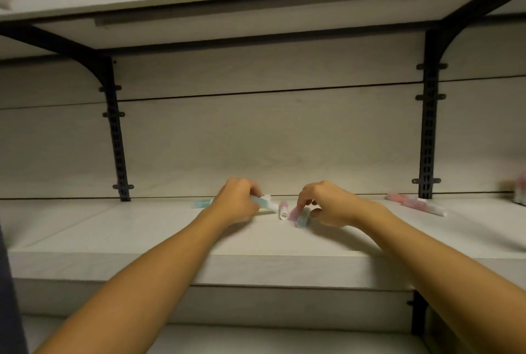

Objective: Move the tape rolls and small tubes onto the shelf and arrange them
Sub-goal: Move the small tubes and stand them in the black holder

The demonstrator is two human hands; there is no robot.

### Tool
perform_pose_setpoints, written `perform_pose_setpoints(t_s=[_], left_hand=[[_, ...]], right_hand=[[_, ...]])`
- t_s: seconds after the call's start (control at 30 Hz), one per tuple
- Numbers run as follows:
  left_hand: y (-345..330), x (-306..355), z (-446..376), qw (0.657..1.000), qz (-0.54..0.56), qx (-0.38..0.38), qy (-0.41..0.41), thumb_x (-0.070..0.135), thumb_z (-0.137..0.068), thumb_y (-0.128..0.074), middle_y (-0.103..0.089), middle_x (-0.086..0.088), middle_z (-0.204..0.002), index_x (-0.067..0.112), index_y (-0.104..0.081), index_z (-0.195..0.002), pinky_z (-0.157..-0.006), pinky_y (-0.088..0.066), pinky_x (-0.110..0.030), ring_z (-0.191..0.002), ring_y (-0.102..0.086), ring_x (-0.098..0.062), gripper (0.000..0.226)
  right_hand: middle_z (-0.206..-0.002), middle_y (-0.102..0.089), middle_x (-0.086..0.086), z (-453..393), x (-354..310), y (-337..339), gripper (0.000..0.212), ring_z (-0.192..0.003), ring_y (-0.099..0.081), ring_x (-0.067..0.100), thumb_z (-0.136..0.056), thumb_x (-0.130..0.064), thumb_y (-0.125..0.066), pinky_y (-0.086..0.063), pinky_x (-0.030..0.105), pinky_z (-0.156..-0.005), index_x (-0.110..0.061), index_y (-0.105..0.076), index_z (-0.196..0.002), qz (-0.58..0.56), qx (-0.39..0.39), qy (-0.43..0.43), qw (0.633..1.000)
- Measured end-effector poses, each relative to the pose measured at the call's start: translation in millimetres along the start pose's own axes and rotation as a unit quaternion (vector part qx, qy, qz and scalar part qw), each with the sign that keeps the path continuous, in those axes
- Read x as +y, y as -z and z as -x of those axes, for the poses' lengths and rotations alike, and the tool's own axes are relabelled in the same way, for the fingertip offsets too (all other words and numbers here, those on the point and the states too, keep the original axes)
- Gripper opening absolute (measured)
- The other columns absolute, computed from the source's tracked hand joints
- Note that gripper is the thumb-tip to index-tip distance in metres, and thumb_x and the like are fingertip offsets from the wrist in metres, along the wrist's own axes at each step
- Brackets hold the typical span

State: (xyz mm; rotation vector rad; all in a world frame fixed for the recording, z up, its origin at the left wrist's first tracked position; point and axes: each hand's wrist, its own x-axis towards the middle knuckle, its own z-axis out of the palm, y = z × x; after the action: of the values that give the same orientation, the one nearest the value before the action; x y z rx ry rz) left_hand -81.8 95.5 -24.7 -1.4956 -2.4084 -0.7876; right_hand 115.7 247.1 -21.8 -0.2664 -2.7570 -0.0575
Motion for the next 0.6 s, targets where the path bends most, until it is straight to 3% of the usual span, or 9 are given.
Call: perform_pose_setpoints(t_s=[0.1,0.23,0.3,0.37,0.47,0.6], left_hand=[[16.1,4.5,1.6,0.988,0.143,0.051,0.033,0.012,-0.083,-0.073,-0.067,0.004,-0.092,0.021,-0.074,-0.101,-0.060,-0.042,-0.009,-0.075,-0.061,-0.007,0.020],[29.7,8.7,8.9,0.940,0.318,0.095,0.077,0.010,-0.084,-0.077,-0.063,0.001,-0.093,0.018,-0.073,-0.101,-0.043,-0.043,-0.011,-0.067,-0.057,-0.009,0.020],[33.5,9.4,11.9,0.922,0.362,0.108,0.087,0.008,-0.083,-0.078,-0.066,0.000,-0.094,0.017,-0.074,-0.101,-0.049,-0.048,-0.013,-0.074,-0.062,-0.012,0.021],[36.2,6.4,12.8,0.913,0.380,0.117,0.090,0.010,-0.080,-0.081,-0.071,0.002,-0.091,0.020,-0.074,-0.096,-0.064,-0.054,-0.021,-0.081,-0.067,-0.015,0.021],[38.5,-0.4,16.3,0.908,0.391,0.114,0.094,0.010,-0.077,-0.082,-0.073,0.001,-0.091,0.021,-0.074,-0.092,-0.079,-0.057,-0.029,-0.082,-0.069,-0.015,0.021],[40.8,-2.7,22.3,0.917,0.371,0.120,0.084,0.011,-0.078,-0.082,-0.073,0.002,-0.092,0.023,-0.074,-0.092,-0.073,-0.055,-0.026,-0.081,-0.068,-0.014,0.020]], right_hand=[[-0.106,-0.069,-0.006,-0.4,-4.5,-0.8,0.044,-0.092,-0.058,0.010,-0.077,0.008,-0.055,-0.047,0.020,-0.080,-0.019,-0.074,-0.105,-0.005,-0.022,-0.005,1.000],[-0.103,-0.071,-0.007,-5.8,-8.0,-9.7,0.041,-0.096,-0.063,0.014,-0.078,0.005,-0.057,-0.052,0.029,-0.085,-0.023,-0.076,-0.102,-0.005,-0.042,-0.007,0.999],[-0.105,-0.070,-0.006,-8.3,-9.7,-11.7,0.038,-0.097,-0.062,0.017,-0.081,0.002,-0.057,-0.052,0.032,-0.087,-0.021,-0.074,-0.105,0.013,-0.056,-0.005,0.998],[-0.106,-0.068,-0.004,-8.8,-13.5,-10.4,0.035,-0.097,-0.060,0.019,-0.083,-0.002,-0.056,-0.051,0.035,-0.086,-0.020,-0.073,-0.107,0.030,-0.071,-0.009,0.997],[-0.097,-0.066,0.000,-7.0,-19.5,-6.1,0.021,-0.089,-0.059,0.022,-0.083,-0.005,-0.057,-0.052,0.040,-0.079,-0.016,-0.071,-0.095,0.051,-0.067,-0.022,0.996],[-0.089,-0.058,-0.001,2.3,-27.6,7.9,0.007,-0.083,-0.056,0.025,-0.084,-0.009,-0.058,-0.050,0.041,-0.071,-0.013,-0.064,-0.087,0.069,-0.005,-0.048,0.996]])
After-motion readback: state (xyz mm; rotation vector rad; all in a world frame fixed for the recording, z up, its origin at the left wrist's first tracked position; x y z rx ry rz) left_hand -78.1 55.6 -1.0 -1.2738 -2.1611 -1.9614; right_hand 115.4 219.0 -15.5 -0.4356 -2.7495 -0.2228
